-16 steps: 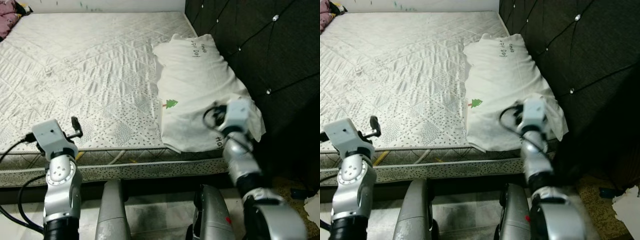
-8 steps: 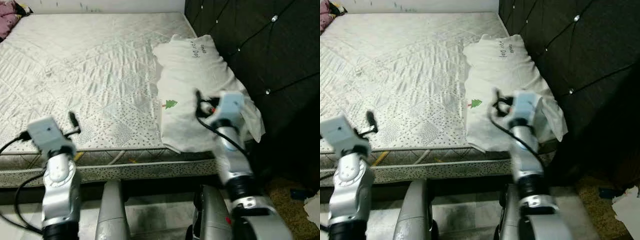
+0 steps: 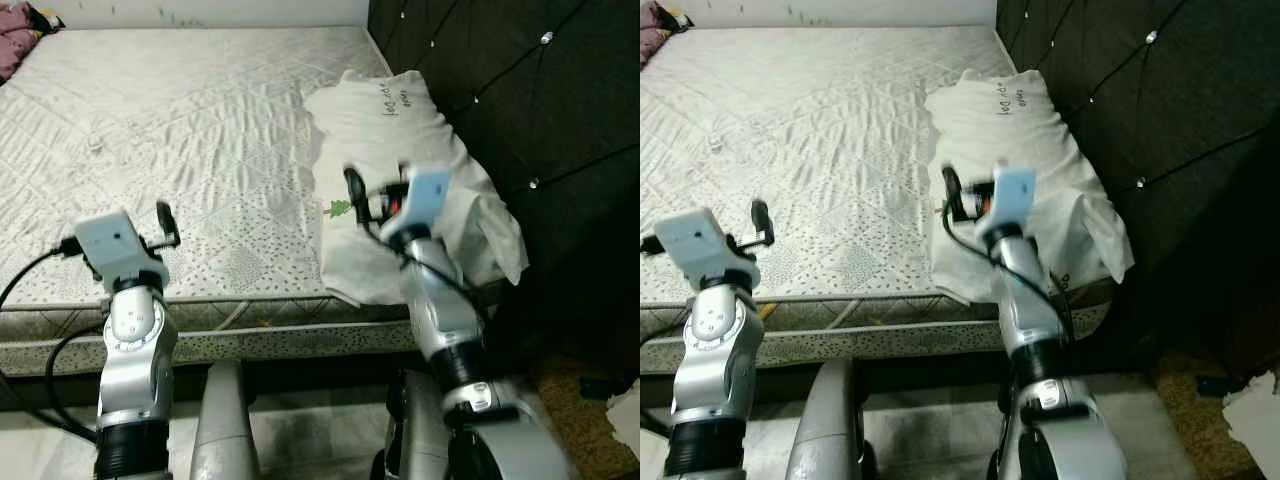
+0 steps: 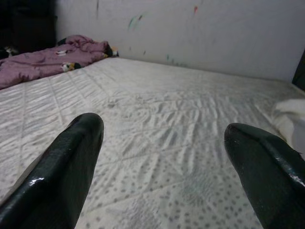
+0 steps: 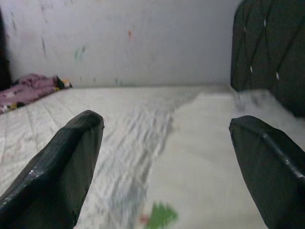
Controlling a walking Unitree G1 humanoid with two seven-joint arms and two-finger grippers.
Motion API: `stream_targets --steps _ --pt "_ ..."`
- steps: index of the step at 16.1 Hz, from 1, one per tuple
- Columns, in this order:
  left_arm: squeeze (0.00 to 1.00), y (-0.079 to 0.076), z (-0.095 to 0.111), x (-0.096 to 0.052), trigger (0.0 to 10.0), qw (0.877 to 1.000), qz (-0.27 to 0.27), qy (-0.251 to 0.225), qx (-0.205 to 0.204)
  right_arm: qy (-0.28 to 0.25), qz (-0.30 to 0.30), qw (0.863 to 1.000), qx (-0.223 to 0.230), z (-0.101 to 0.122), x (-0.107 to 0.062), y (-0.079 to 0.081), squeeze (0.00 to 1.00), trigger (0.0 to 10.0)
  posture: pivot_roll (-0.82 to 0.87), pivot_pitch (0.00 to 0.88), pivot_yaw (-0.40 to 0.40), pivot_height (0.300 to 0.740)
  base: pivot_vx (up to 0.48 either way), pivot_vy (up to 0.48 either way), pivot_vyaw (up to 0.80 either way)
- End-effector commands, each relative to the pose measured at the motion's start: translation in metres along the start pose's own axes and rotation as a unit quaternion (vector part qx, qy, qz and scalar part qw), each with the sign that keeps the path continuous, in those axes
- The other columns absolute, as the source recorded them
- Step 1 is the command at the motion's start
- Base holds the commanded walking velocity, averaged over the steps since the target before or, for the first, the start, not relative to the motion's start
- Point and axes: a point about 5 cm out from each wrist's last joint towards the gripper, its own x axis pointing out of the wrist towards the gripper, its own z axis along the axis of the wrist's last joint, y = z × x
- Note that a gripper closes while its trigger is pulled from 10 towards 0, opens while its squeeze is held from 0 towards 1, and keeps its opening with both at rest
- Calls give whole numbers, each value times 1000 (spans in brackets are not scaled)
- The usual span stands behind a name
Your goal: Clean up the room
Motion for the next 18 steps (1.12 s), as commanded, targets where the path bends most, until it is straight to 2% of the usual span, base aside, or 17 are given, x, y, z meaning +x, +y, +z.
stream_targets --steps 1,4,7,11,14,18 --pt "0 4 -1 2 10000 1000 13 0 0 -5 4 1000 2 4 3 -1 0 10000 97 0 -18 576 0 0 0" --pt "0 7 -2 3 10000 1000 25 -5 -3 -6 19 1000 4 5 8 5 0 10000 106 0 -32 616 0 0 0" --pt "0 7 1 5 10000 1000 23 -11 -1 -2 16 1000 5 3 8 4 0 10000 107 0 -24 651 0 0 0" --pt "0 11 -8 1 10000 1000 16 3 10 20 -15 1000 3 -12 -4 -4 0 10000 96 0 -4 701 0 0 0" --pt "0 2 -16 -2 10000 1000 -7 12 19 30 -26 999 -1 -19 -11 -8 0 10000 74 0 18 736 0 0 0" --pt "0 -6 -24 -15 10000 999 -18 19 43 36 -41 998 -11 -23 -22 -17 0 10000 67 0 22 740 0 0 0"
